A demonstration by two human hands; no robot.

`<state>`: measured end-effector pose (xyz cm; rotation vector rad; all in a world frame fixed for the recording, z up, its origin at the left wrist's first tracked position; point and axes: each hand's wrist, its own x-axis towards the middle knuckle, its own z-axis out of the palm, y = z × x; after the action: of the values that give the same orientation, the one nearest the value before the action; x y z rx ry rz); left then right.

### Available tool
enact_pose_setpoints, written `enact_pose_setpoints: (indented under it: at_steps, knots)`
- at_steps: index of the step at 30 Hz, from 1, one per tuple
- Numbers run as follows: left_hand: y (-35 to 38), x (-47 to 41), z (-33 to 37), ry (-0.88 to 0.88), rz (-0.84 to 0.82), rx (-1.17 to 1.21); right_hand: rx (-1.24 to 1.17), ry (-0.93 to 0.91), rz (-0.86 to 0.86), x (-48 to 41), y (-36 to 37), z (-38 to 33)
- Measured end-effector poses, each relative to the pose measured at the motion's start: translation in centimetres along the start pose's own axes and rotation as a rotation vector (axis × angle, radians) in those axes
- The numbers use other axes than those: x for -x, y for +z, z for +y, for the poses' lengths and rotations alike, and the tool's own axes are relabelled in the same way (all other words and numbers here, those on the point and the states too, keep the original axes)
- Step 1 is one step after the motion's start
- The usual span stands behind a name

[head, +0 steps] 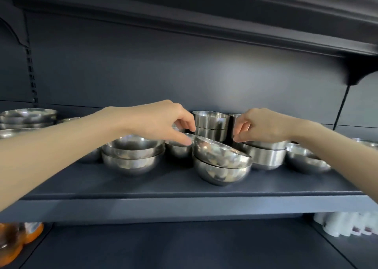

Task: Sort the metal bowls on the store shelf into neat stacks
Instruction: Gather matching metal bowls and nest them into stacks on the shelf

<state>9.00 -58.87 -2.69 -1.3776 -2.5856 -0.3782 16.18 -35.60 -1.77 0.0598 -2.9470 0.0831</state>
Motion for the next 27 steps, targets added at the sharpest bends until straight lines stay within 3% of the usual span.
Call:
enact_pose_setpoints:
  at_steps: [10, 19, 27]
  knots:
    - [2.3, -0.3, 2.7, -0.059, 0.087, 0.109, -0.106, -0.099, 0.006, 1.1, 1.2, 3.4]
    - [2.5, 0.0, 2.8, -0.09, 0.087, 0.237, -0.178, 0.002, -0.099, 0.6, 1.8, 2.8]
    - [2.4, -0.2, 2.2, -0.03, 0.071, 0.261, -0.261, 0.083, -0.081, 0.5, 1.4, 2.2]
